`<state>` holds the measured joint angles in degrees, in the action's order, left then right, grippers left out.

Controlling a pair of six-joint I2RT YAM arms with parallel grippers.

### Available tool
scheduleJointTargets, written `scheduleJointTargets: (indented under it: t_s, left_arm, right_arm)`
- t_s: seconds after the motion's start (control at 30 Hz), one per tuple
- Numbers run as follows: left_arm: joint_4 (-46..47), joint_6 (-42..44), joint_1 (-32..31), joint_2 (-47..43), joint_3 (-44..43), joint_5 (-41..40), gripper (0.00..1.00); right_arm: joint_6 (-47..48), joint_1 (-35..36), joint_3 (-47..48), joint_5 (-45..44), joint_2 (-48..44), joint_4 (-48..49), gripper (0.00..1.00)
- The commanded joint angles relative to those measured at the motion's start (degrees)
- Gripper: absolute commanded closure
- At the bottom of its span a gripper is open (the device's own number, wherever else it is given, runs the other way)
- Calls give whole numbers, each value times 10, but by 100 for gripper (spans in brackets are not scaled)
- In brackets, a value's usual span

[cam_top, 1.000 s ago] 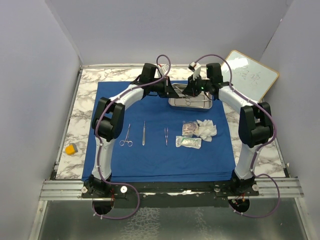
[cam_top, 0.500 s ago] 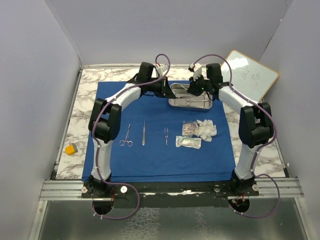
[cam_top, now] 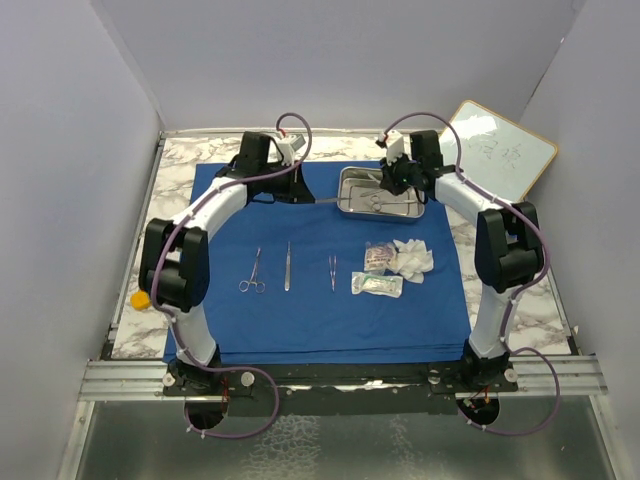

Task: Open and lay out the surgical kit
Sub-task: Place the medical item in the surgical kit.

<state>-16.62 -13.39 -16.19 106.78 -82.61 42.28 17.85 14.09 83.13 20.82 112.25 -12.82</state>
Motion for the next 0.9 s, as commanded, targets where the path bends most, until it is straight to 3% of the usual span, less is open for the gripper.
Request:
scheduleJointTargets:
  t_s: [0.0, 0.47, 0.87]
  left_arm:
    - [-9, 62, -9, -88, 61, -109, 100]
    - [-8, 86, -78, -251, 235, -294, 100]
    - [24, 45, -143, -268, 283, -352, 100]
  right_arm:
    - [-1, -5, 5, -26, 16, -11, 99]
    - [-26, -5, 17, -12, 41, -19, 99]
    - [-13, -5, 5, -12, 38, -15, 99]
